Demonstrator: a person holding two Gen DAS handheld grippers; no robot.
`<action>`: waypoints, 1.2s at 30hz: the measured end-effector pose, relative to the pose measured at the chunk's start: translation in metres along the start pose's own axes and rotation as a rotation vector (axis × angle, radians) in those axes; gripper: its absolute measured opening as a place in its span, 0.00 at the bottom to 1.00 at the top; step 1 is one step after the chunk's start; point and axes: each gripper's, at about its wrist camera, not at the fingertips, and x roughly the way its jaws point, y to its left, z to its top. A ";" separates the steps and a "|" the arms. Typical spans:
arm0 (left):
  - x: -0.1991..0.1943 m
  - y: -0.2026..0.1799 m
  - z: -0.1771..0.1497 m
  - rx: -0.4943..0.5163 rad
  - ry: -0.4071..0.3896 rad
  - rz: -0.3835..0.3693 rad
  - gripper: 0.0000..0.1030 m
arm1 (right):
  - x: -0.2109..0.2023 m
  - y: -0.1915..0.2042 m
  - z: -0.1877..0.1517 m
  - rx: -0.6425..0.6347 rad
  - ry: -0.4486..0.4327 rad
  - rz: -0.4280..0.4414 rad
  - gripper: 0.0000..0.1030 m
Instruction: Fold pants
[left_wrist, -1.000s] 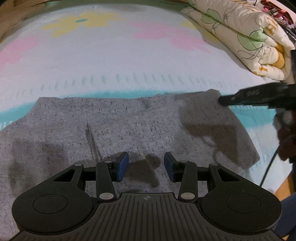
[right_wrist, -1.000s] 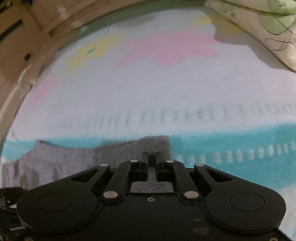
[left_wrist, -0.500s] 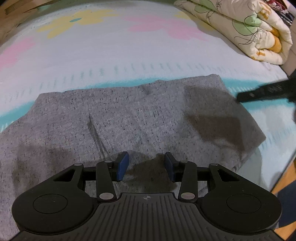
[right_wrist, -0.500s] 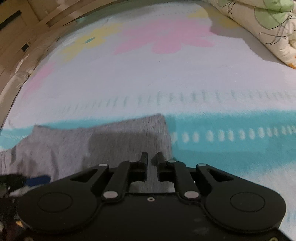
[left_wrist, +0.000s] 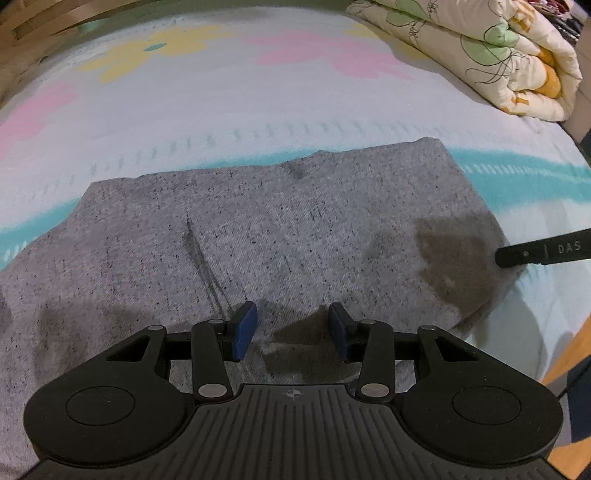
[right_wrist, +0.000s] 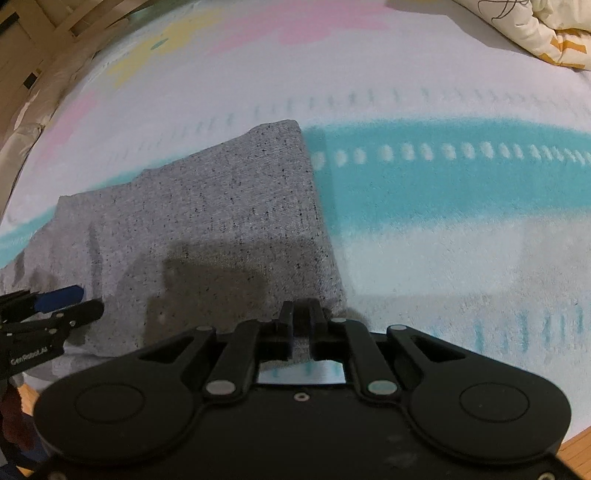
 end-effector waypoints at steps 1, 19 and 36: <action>-0.001 0.001 -0.002 -0.002 -0.002 0.000 0.40 | 0.000 0.003 0.002 -0.014 -0.005 -0.007 0.08; -0.063 0.067 -0.031 -0.273 -0.210 0.065 0.51 | 0.003 0.023 0.001 -0.080 -0.052 -0.047 0.29; -0.121 0.134 -0.083 -0.531 -0.362 0.339 0.81 | -0.022 0.055 0.008 -0.130 -0.170 0.026 0.31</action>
